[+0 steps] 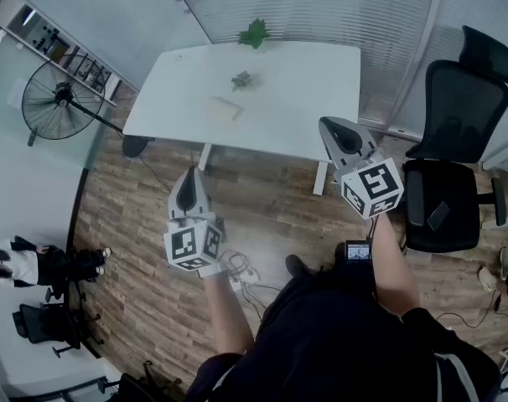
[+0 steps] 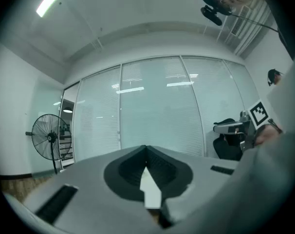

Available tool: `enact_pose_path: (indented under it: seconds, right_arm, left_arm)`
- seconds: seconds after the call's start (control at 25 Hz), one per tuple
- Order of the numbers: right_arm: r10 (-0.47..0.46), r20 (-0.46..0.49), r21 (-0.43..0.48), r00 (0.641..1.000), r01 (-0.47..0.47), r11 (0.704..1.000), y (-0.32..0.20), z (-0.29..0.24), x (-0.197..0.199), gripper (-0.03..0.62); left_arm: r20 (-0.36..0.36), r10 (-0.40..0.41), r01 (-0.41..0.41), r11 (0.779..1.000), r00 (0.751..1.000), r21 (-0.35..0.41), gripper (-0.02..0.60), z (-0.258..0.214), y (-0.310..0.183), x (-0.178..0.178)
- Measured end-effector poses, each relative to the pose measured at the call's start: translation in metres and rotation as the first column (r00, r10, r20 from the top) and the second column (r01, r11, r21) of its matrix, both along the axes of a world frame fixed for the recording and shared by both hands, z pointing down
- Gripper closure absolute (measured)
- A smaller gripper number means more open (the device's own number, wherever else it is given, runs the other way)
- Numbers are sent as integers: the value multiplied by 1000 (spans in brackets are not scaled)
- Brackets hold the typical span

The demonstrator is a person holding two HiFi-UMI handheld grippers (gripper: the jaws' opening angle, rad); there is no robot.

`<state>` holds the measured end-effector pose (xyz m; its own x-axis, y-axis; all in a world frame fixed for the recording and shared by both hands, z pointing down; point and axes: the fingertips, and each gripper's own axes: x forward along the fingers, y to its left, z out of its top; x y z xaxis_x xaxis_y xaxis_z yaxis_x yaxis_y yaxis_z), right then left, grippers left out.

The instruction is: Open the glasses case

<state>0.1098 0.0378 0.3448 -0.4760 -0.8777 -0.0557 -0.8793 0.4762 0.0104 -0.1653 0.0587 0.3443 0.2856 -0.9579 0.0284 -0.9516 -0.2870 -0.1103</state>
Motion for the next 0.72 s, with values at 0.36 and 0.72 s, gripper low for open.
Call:
enact_pose_path:
  seconds: [0.36, 0.72]
  right_arm:
    - [-22, -8, 10, 1000, 22, 1000, -14, 2, 13, 580]
    - [2, 35, 12, 999, -3, 1000, -27, 11, 42, 580]
  left_arm:
    - [5, -12, 12, 1000, 1000, 6, 580, -1, -9, 8]
    - [20, -28, 29, 1000, 999, -12, 580, 6, -23, 26]
